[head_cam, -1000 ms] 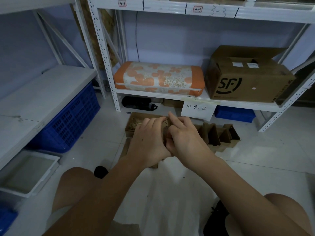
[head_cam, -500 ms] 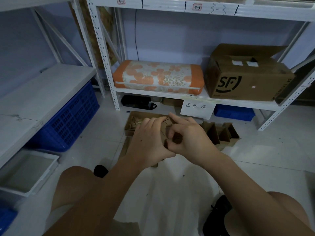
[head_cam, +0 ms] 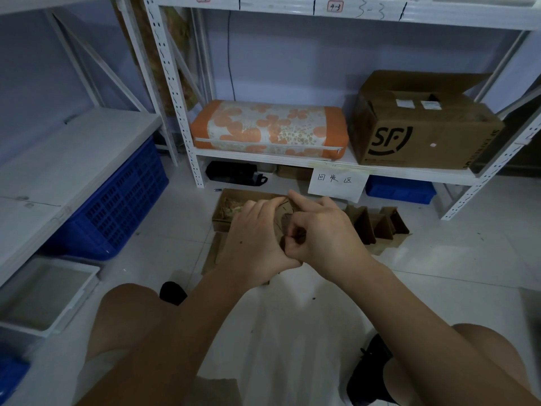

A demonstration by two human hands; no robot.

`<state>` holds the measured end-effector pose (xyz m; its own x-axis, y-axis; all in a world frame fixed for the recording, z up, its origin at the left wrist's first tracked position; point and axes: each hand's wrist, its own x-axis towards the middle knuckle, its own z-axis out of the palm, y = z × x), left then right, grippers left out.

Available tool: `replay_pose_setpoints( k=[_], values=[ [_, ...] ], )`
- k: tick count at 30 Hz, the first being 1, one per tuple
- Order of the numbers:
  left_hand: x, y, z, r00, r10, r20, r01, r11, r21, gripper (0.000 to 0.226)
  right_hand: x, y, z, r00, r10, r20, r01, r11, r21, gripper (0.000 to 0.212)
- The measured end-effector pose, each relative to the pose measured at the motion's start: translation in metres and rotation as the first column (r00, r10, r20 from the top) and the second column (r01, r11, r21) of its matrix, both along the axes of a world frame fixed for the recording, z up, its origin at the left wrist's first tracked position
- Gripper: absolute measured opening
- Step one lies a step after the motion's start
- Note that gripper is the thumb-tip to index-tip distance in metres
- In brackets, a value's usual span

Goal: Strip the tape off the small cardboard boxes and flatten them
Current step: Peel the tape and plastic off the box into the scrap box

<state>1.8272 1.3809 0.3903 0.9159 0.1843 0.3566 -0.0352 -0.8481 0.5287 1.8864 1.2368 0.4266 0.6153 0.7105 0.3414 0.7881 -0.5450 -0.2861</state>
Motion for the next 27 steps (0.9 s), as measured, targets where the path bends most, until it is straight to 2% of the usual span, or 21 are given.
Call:
replay_pose_setpoints(
  k=[6,12,14,16,18,19,22,24,27],
  values=[
    [-0.001,-0.003,0.005,1.0,-0.013,-0.004,0.013,1.0,0.027,0.098,0.001,-0.001,-0.002,0.998,-0.027,0.065,0.026,1.0,0.013,0.017],
    [-0.003,-0.006,0.006,1.0,-0.021,0.0,0.021,1.0,0.005,0.099,0.002,-0.003,-0.005,0.998,-0.035,0.051,0.032,0.998,0.051,0.017],
    [-0.003,-0.004,0.006,0.999,-0.029,-0.016,0.029,1.0,0.011,0.096,0.005,-0.007,-0.006,0.998,-0.04,-0.054,0.049,0.983,0.176,0.014],
    [-0.004,-0.002,0.006,0.999,-0.046,-0.018,0.046,0.998,0.03,0.095,0.012,-0.018,-0.003,0.955,-0.006,-0.298,0.11,0.936,0.333,0.015],
    [-0.006,0.004,0.006,0.999,-0.042,-0.012,0.042,0.998,-0.048,0.097,0.021,-0.031,-0.002,0.819,0.084,-0.567,0.155,0.92,0.36,0.043],
    [-0.007,0.007,0.007,0.999,-0.032,-0.007,0.03,0.993,-0.115,0.098,0.024,-0.038,-0.002,0.753,0.125,-0.646,0.124,0.937,0.326,0.062],
    [-0.005,0.011,0.005,0.999,-0.01,-0.031,0.002,0.964,-0.265,0.095,0.024,-0.045,-0.01,0.699,0.182,-0.691,-0.047,0.977,0.209,0.108],
    [-0.004,0.01,0.005,0.997,-0.03,-0.075,0.001,0.931,-0.365,0.093,0.019,-0.043,-0.016,0.731,0.175,-0.659,-0.045,0.977,0.21,0.112],
    [-0.006,0.008,0.006,0.99,-0.092,-0.111,0.019,0.847,-0.531,0.079,0.018,-0.044,-0.018,0.796,0.161,-0.583,0.019,0.957,0.29,0.097]
  ],
)
